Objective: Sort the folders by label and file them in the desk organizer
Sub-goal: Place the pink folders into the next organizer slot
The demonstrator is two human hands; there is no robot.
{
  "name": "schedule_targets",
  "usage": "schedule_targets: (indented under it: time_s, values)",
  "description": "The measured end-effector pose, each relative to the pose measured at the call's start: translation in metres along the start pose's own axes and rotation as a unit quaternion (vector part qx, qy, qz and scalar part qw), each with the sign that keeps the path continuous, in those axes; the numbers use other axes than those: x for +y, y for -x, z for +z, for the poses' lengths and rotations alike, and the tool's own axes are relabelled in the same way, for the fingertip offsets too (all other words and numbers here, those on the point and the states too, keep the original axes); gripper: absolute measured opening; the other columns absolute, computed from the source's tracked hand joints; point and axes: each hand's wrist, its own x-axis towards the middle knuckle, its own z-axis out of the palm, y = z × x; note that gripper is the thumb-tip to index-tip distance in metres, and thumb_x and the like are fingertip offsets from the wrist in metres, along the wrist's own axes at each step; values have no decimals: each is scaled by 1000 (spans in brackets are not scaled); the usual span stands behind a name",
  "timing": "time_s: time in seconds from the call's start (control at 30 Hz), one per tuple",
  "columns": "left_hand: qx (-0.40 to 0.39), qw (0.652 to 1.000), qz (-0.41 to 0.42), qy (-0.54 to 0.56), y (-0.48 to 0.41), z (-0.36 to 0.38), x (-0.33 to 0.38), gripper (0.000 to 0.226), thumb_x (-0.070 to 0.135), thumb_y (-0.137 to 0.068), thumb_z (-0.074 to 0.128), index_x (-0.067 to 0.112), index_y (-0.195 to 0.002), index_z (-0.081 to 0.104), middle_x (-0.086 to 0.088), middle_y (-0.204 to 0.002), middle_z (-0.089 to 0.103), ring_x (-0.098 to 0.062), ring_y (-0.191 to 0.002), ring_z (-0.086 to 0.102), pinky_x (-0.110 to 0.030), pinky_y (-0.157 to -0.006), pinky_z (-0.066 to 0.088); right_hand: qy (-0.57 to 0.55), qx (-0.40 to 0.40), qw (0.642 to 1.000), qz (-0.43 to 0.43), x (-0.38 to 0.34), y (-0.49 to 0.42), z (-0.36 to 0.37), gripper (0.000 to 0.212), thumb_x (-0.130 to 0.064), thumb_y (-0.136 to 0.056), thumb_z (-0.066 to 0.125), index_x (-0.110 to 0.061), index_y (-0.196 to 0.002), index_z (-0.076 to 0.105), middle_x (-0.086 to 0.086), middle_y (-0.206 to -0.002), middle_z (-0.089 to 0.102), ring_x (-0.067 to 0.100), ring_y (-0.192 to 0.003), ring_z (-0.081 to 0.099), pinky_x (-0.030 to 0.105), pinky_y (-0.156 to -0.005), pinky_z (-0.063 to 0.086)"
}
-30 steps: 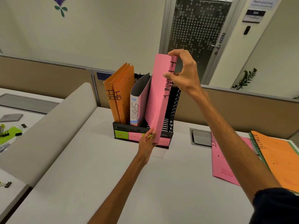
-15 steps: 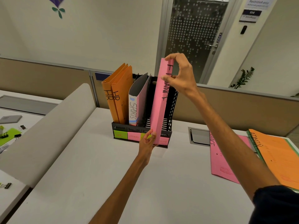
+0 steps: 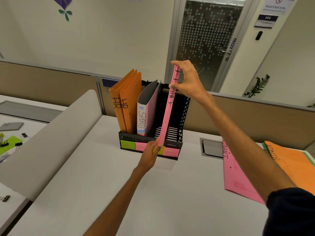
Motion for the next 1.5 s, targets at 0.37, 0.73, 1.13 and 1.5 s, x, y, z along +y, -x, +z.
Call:
schedule_targets:
  time_s: [0.37, 0.73, 1.13, 1.5]
  values:
    - [-3, 973, 8, -231, -26, -28, -15, 56, 48, -99, 39, 27, -150, 32, -6, -154, 31, -22, -142, 28, -43, -110, 39, -45, 39, 998, -28, -5, 1, 16, 62, -10, -67, 84, -15, -121, 53, 1, -123, 49, 15, -118, 46, 31, -79, 60]
    - [15, 962, -32, -270, -44, -18, -15, 53, 50, -99, 40, 18, -141, 44, -4, -147, 36, -22, -118, 56, -41, -90, 55, -40, 32, 999, -18, 3, -5, 27, 54, -9, -72, 81, -13, -119, 55, 1, -128, 46, 16, -122, 46, 42, -95, 53]
    - [99, 946, -57, -303, -51, -3, -10, 36, 45, -99, 44, 16, -117, 54, -6, -129, 45, -23, -90, 63, -32, -69, 50, -47, 11, 998, -42, 5, -14, 32, 82, -8, -72, 77, -18, -141, 33, 2, -139, 36, 15, -128, 38, 44, -94, 55]
    - [175, 930, -110, -303, -59, 16, -3, 28, 42, -98, 48, 15, -101, 54, -7, -118, 48, -25, -78, 63, -38, -70, 54, 26, 56, 997, -49, 20, -15, 39, 83, -19, -70, 81, -17, -140, 37, 2, -135, 42, 15, -123, 40, 4, -82, 34]
